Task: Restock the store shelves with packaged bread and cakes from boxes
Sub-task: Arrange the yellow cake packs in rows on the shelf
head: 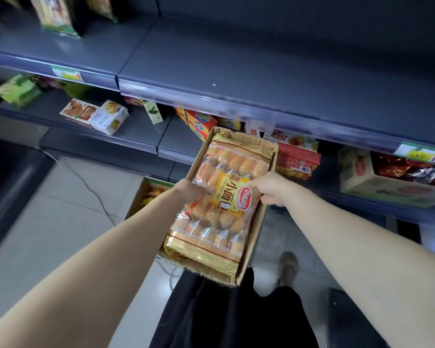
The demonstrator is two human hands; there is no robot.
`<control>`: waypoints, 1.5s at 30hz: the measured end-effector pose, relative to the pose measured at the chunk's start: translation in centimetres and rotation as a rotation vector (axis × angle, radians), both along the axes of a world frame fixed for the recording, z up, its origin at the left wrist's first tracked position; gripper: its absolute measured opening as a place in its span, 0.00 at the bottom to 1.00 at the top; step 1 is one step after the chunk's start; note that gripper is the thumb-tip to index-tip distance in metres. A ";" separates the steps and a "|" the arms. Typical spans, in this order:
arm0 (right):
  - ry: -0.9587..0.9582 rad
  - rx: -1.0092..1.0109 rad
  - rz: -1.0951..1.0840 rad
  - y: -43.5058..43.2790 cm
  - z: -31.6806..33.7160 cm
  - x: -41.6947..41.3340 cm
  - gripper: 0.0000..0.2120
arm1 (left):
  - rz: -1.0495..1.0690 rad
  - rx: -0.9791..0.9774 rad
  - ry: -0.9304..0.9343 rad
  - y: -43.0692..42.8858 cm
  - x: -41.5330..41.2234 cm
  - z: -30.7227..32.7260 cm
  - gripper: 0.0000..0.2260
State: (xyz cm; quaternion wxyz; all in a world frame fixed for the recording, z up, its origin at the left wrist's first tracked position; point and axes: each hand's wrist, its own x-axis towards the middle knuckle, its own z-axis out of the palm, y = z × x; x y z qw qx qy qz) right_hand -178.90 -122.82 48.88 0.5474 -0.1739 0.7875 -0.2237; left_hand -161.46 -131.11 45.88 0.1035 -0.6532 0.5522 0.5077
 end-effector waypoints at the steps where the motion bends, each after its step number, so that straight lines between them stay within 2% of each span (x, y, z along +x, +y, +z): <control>1: -0.043 0.034 -0.033 0.3 -0.3 0.1 0.21 | 0.012 0.009 0.022 -0.1 -0.2 -0.2 0.19; 3: -0.146 0.072 -0.108 0.9 -1.2 0.6 0.24 | 0.020 0.038 0.051 -0.2 -0.7 -0.2 0.16; 6: -0.249 0.084 -0.246 1.4 -2.5 1.7 0.23 | 0.023 0.066 0.073 -0.3 -1.3 -0.2 0.16; 10: -0.305 0.038 -0.356 1.3 -3.1 2.0 0.17 | 0.043 0.078 0.072 -0.5 -1.2 0.1 0.20; 15: -0.290 0.024 -0.349 1.5 -2.8 2.1 0.11 | 0.111 0.086 0.125 -0.6 -0.6 0.6 0.17; 17: -0.315 0.014 -0.346 1.8 -1.9 2.3 0.08 | 0.110 0.062 0.140 -0.5 -0.4 0.9 0.20; 21: -0.301 -0.023 -0.301 2.3 0.0 3.0 0.11 | 0.098 0.033 0.171 -0.3 0.2 2.2 0.34; 25: -0.135 -0.119 -0.228 2.2 2.1 4.1 0.29 | 0.064 0.056 0.146 -0.2 1.4 4.8 0.40; 29: -0.048 -0.186 -0.102 1.9 6.5 3.6 0.32 | -0.037 0.124 0.152 -0.6 2.1 8.6 0.41; 31: 0.042 -0.222 -0.037 1.5 8.9 2.7 0.37 | -0.117 0.163 0.144 -0.5 1.8 10.7 0.35; 32: 0.094 -0.251 -0.014 1.2 10.1 2.3 0.36 | -0.137 0.169 0.154 -0.5 1.5 11.8 0.32; 34: 0.196 -0.293 0.019 0.9 12.4 0.6 0.34 | -0.142 0.137 0.187 -0.6 0.4 13.6 0.33; 37: 0.369 -0.326 0.069 1.3 16.5 -2.6 0.33 | -0.151 -0.043 0.209 -0.2 -2.6 16.2 0.34; 40: 0.569 -0.333 0.135 2.2 20.4 -6.1 0.29 | -0.072 -0.436 0.188 -0.3 -6.9 18.4 0.44; 42: 0.689 -0.324 0.185 2.7 22.0 -8.5 0.29 | -0.103 -0.616 0.276 -0.8 -9.8 19.8 0.48; 45: 0.844 -0.267 0.266 3.2 23.0 -12.2 0.28 | -0.222 -0.633 0.485 -2.1 -14.2 20.8 0.51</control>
